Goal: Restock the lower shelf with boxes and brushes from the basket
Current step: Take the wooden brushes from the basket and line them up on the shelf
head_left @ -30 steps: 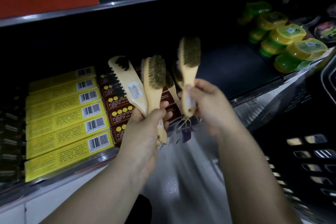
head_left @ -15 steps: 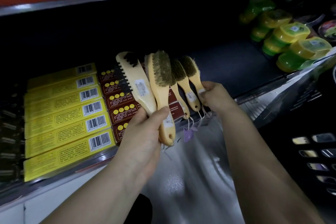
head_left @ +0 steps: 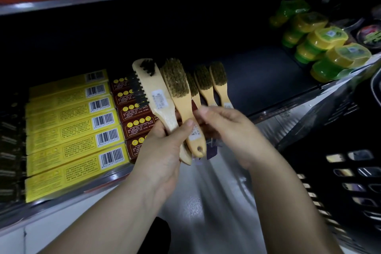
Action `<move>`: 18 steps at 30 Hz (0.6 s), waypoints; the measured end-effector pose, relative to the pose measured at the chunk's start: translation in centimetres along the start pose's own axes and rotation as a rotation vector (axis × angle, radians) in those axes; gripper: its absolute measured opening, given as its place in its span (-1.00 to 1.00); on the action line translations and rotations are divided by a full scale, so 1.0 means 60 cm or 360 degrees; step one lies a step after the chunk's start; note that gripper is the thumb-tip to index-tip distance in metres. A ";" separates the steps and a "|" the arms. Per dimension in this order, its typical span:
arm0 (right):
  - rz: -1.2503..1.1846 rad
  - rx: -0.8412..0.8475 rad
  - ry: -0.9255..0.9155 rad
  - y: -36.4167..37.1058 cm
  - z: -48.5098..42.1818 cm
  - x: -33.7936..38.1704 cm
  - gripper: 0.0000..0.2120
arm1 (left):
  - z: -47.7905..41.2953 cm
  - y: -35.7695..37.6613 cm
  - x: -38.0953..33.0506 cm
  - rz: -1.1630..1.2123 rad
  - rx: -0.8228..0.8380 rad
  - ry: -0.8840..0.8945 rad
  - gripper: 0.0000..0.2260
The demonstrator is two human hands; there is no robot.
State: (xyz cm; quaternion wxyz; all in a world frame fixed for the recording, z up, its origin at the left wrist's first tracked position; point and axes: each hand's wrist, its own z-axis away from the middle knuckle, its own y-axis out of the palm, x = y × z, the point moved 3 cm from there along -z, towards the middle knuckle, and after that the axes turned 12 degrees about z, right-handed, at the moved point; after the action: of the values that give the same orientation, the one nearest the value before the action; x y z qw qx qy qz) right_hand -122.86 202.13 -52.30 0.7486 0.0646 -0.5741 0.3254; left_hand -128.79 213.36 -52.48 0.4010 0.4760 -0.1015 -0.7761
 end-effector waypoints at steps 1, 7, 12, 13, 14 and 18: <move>-0.0051 0.0092 -0.0034 0.006 0.012 0.004 -0.86 | 0.001 0.001 0.001 0.0018 0.0020 -0.0015 -0.81; -0.0186 -0.0039 0.0048 -0.024 0.040 -0.023 -0.75 | 0.003 0.004 0.014 0.0097 0.0001 -0.0201 -0.79; 0.0096 -0.0852 0.0157 -0.117 0.002 -0.053 -0.81 | 0.000 -0.003 0.014 0.0061 -0.0117 -0.0155 -0.73; 0.0178 -0.0946 0.0197 -0.132 -0.013 -0.062 -0.82 | 0.001 -0.003 0.014 0.0047 -0.0130 -0.0161 -0.74; 0.0262 -0.0998 0.0244 -0.143 -0.031 -0.073 -0.82 | 0.002 -0.003 0.014 0.0041 -0.0150 -0.0173 -0.75; 0.0528 -0.0894 0.0415 -0.151 -0.097 -0.112 -0.90 | 0.000 -0.002 0.016 0.0004 -0.0092 -0.0146 -0.72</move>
State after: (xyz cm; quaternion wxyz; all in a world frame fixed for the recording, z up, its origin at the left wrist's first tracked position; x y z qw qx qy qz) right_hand -113.89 195.01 -57.80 0.7411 -0.2801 -0.5435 0.2774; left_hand -129.07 212.74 -53.15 0.4105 0.4280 -0.0978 -0.7992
